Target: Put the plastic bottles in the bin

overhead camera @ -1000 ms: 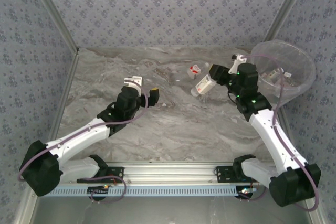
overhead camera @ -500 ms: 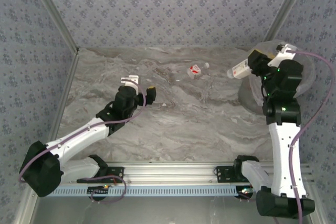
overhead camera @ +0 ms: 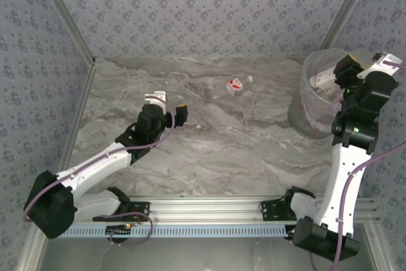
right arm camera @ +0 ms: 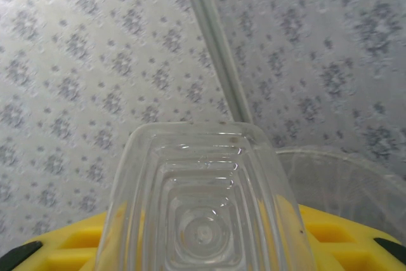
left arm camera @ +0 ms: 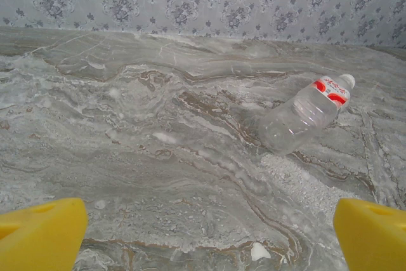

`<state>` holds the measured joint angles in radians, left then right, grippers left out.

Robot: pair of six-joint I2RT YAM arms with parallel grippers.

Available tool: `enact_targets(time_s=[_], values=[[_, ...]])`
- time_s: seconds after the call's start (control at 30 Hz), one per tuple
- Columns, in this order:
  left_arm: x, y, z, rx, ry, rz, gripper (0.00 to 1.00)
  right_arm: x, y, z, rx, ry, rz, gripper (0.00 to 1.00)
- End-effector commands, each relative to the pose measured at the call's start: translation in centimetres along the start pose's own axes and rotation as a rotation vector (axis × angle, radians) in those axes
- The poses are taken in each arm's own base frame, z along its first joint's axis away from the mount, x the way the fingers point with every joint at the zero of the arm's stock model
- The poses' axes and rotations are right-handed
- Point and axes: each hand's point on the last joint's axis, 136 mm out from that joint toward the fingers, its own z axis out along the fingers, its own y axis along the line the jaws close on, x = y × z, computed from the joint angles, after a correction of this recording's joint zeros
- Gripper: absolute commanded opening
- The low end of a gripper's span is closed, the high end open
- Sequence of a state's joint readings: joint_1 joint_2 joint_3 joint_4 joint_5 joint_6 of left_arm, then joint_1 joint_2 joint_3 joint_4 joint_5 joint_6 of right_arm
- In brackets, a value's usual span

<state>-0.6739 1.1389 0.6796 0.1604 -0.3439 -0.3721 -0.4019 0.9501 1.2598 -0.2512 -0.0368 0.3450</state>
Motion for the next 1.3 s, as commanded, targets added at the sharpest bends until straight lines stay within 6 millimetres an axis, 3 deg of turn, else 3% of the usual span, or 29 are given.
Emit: enact_targets(time_s=[0.0,0.17,0.37,0.57,0.77,0.83,0.9,1.03,1.27], values=[[-0.6,-0.1,-0.1,0.016,-0.020,-0.031,1.00,-3.5,-0.5,-0.4,0.006,-0.135,0.061,0.47],[-0.3,0.1,-0.1,0.014,-0.014,-0.033,0.99,-4.3,-2.3,0.2,0.041,-0.177,0.117,0.47],[0.0,0.2,-0.1,0.015,-0.009,-0.040,0.99,-1.4,-4.5,2.7,0.096,-0.110,0.144,0.47],[0.2,0.4,-0.2,0.011,-0.006,-0.039,0.99,0.3,-4.4,5.3,0.056,-0.057,0.146,0.48],[0.3,0.4,0.0,0.009,-0.004,-0.048,0.99,3.6,-4.1,8.9,0.017,0.049,0.159,0.49],[0.3,0.4,0.0,0.011,-0.001,-0.052,0.99,5.3,-4.2,10.2,0.023,0.102,0.156,0.56],[0.4,0.4,0.1,0.013,0.002,-0.053,1.00,7.3,-4.5,11.1,0.041,0.184,0.165,0.71],[0.3,0.4,0.0,0.014,0.005,-0.056,1.00,9.3,-5.4,11.2,0.103,0.275,0.171,0.82],[0.6,0.7,-0.1,0.000,0.007,-0.054,1.00,8.1,-5.9,9.3,0.164,0.249,0.149,0.87]])
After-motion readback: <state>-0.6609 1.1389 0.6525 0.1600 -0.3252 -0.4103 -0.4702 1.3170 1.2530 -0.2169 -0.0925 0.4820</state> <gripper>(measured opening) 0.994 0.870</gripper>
